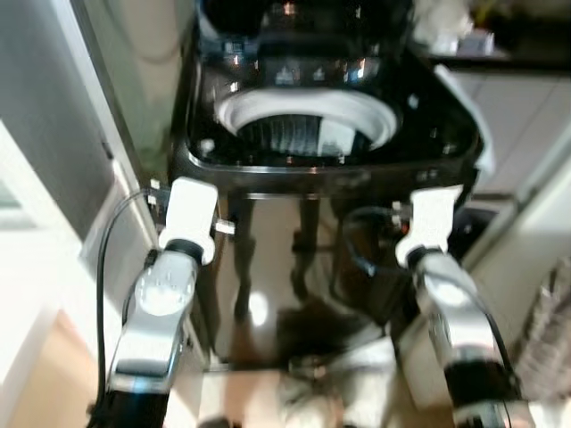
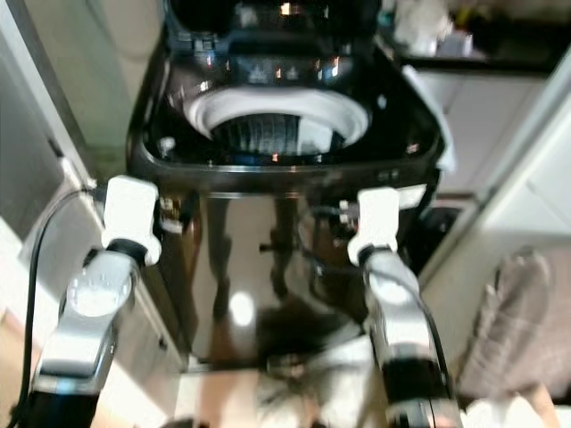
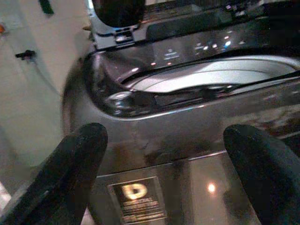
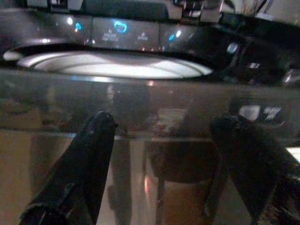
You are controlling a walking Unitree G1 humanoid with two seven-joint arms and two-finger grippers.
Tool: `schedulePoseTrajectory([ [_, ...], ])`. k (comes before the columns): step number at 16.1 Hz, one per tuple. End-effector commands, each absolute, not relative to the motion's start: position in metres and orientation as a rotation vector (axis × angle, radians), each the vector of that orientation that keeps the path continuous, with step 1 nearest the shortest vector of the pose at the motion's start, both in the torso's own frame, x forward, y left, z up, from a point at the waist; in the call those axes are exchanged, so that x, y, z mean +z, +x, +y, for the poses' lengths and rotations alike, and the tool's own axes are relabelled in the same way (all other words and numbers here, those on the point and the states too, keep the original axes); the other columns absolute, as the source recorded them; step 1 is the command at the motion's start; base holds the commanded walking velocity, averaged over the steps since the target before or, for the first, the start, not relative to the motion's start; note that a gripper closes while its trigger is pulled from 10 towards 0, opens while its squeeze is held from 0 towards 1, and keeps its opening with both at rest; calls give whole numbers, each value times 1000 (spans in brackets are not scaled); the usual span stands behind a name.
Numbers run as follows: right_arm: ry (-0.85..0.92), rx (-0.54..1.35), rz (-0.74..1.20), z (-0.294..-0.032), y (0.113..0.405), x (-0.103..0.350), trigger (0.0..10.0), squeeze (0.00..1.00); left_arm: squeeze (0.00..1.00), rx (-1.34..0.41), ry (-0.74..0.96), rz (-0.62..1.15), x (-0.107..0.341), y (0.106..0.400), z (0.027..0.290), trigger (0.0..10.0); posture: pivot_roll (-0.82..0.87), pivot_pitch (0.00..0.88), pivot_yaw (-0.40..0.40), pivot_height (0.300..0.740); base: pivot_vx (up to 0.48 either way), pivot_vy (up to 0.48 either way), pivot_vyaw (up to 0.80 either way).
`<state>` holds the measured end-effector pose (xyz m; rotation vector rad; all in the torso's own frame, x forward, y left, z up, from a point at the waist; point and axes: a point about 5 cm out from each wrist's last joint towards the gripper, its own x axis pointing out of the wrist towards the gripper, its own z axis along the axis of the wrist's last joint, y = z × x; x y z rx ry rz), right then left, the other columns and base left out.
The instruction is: Clothes washing
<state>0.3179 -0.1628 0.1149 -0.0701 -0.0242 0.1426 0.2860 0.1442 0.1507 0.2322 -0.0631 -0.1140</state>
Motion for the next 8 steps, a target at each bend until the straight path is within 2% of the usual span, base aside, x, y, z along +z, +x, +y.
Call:
schedulePoseTrajectory([
  [1,-78,145,-17,-166,321,116,10000,0,0,-117,224,-74,153,288,142,10000,-29,0,-24,736,0,0,0],
  [2,-80,146,-13,-165,323,116,10000,0,0,-119,221,-77,153,289,141,10000,-29,0,-24,736,0,0,0],
  [8,-86,165,2,-164,326,116,10000,0,0,-104,226,-88,152,288,139,10000,-29,0,-40,736,-314,0,0],
])
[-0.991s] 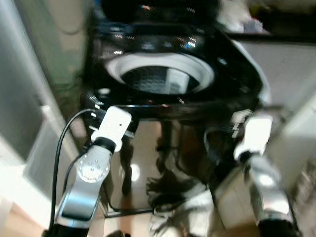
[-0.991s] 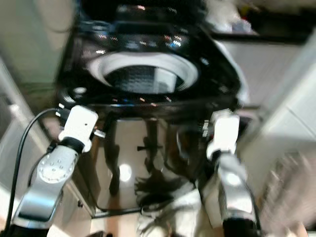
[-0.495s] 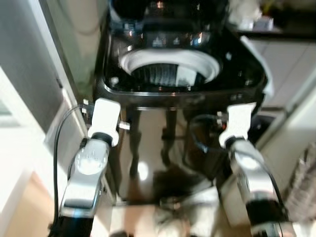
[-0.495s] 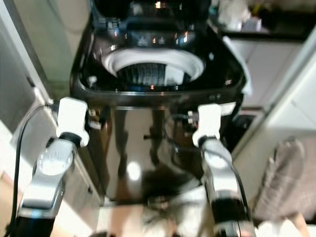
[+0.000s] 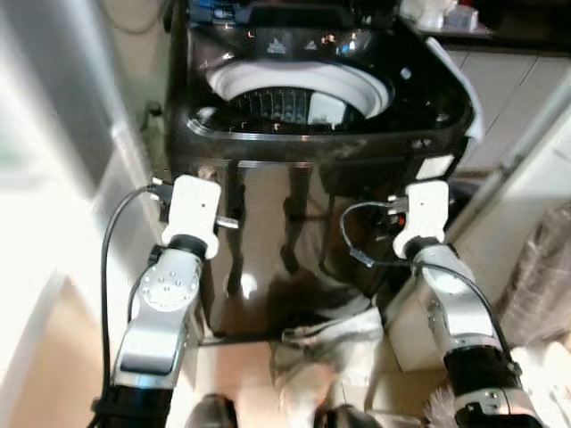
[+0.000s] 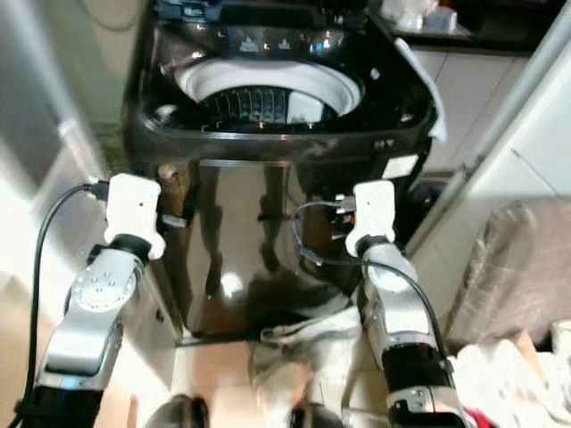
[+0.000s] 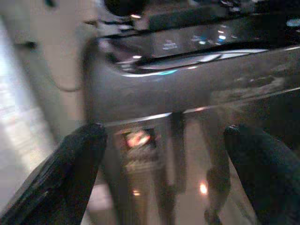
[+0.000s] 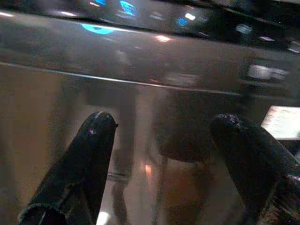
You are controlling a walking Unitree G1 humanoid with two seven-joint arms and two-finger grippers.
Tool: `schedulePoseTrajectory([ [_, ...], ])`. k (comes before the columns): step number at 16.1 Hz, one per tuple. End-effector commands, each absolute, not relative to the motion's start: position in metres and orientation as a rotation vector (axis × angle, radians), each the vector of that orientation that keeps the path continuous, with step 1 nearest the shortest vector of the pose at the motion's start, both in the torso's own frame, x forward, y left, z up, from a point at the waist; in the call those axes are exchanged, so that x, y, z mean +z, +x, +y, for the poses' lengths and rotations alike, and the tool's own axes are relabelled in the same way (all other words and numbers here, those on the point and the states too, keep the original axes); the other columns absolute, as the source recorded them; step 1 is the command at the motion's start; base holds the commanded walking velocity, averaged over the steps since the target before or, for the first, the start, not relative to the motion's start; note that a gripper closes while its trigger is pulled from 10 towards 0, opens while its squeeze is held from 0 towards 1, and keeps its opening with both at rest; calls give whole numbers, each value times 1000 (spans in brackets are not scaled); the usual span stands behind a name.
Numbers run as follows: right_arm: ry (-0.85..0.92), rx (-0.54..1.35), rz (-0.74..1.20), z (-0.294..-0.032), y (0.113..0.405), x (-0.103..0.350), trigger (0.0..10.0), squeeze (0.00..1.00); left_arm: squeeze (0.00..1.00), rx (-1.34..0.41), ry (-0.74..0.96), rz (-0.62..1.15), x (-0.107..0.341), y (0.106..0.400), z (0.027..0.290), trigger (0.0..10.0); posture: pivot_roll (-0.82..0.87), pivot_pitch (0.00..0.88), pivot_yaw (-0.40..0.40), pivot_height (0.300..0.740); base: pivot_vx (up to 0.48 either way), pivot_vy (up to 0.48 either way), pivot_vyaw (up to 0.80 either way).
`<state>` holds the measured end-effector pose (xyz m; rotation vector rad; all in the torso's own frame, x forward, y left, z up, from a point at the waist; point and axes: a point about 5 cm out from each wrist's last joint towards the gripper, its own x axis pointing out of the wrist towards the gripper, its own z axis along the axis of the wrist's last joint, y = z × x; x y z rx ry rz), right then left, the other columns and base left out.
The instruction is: Clothes washing
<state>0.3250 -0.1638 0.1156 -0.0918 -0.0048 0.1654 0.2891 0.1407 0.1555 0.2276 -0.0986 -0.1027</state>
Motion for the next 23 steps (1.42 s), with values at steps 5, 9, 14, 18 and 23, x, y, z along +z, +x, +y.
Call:
schedulePoseTrajectory([
  [5,-97,145,-10,-165,327,118,10000,0,0,-120,221,-93,152,291,135,10000,-41,0,-31,736,-252,0,-110],
  [9,-170,-39,-55,-194,322,120,10000,0,0,-139,260,-52,145,301,143,10000,-89,0,6,736,0,0,-559],
  [14,-130,-54,-43,-190,319,115,10000,0,0,-306,272,-101,150,307,128,10000,-121,0,41,736,0,-192,-552],
  [18,-123,-15,-53,-181,319,115,10000,0,0,-328,233,-116,152,308,121,10000,-116,0,27,736,0,-240,-533],
  [23,6,-125,-56,-192,324,122,10000,0,0,-294,236,-118,152,310,131,10000,-107,0,17,736,0,0,-526],
])
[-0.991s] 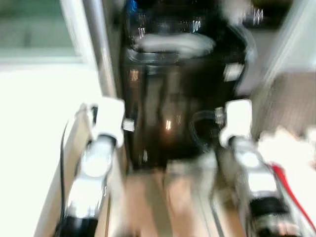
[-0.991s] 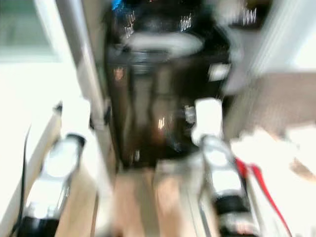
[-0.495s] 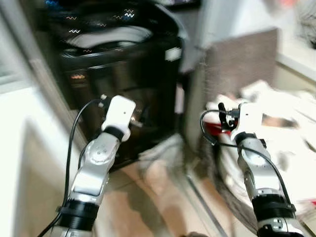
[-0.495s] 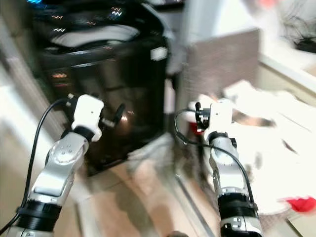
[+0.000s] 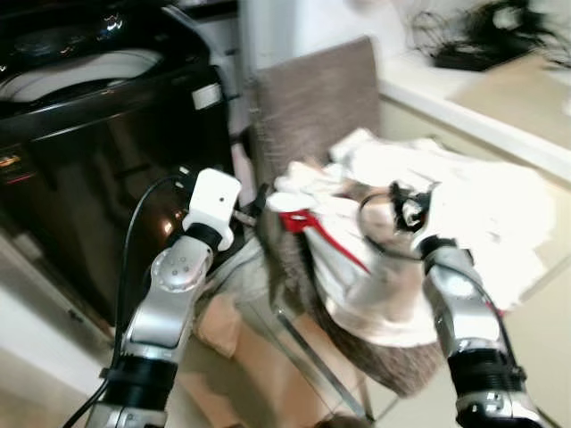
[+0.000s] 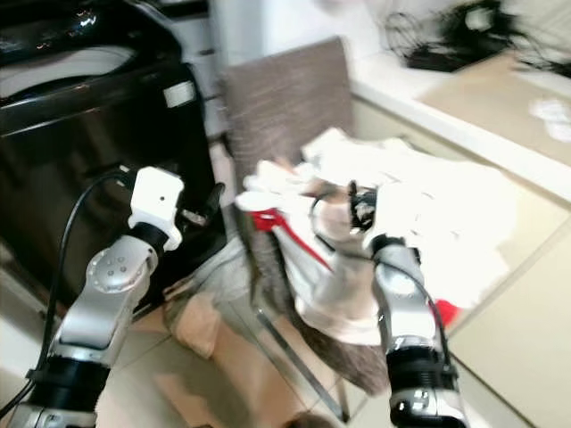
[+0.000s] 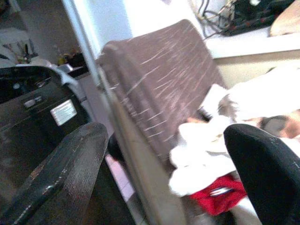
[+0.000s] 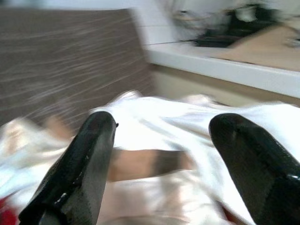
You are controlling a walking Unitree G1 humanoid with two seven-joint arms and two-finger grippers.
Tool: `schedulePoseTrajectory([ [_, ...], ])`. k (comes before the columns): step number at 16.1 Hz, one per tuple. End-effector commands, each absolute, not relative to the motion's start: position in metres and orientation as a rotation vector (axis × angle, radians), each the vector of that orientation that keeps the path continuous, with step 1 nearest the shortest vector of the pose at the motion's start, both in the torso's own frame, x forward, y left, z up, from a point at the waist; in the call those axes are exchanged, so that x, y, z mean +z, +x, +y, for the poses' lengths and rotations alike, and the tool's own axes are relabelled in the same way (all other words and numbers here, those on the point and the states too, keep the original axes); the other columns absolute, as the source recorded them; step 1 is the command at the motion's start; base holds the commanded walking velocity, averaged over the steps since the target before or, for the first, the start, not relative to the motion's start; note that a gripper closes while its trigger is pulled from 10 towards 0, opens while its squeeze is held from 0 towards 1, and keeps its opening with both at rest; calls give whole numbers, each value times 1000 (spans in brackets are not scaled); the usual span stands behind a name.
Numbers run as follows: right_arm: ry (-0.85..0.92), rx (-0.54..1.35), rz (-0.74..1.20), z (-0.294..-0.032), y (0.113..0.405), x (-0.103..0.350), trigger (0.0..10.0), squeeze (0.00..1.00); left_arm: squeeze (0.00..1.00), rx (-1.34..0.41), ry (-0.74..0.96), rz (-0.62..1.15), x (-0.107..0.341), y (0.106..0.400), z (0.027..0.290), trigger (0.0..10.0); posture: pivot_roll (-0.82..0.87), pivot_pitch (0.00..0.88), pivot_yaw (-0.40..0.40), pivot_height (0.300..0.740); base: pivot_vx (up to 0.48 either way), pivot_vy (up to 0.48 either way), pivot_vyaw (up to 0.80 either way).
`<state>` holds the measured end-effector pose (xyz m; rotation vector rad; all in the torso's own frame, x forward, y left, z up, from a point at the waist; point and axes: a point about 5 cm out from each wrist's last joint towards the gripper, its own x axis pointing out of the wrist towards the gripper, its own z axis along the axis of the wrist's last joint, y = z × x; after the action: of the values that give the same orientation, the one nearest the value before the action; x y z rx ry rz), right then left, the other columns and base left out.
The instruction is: Clothes washing
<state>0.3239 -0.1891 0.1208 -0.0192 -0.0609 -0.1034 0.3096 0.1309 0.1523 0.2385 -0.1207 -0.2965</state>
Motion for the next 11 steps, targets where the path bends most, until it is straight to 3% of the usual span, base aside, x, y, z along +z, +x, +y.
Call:
schedulePoseTrajectory([
  [1,50,-164,-29,-199,325,118,10000,0,0,-293,240,-120,152,310,132,10000,-107,0,17,736,0,0,-538],
  [6,121,-182,60,-201,328,108,10000,0,0,-297,260,-123,154,312,135,10000,-109,0,33,731,0,0,-399],
  [7,163,-172,88,-199,330,107,10000,0,0,-299,270,-125,155,313,136,10000,-111,0,40,731,0,0,0],
  [9,428,-214,202,-199,334,95,10000,0,0,-307,291,-130,158,314,138,10000,-110,0,57,731,0,0,0],
  [11,461,-239,229,-208,340,90,10000,0,0,-306,303,-130,160,313,143,10000,-97,0,74,731,0,0,0],
])
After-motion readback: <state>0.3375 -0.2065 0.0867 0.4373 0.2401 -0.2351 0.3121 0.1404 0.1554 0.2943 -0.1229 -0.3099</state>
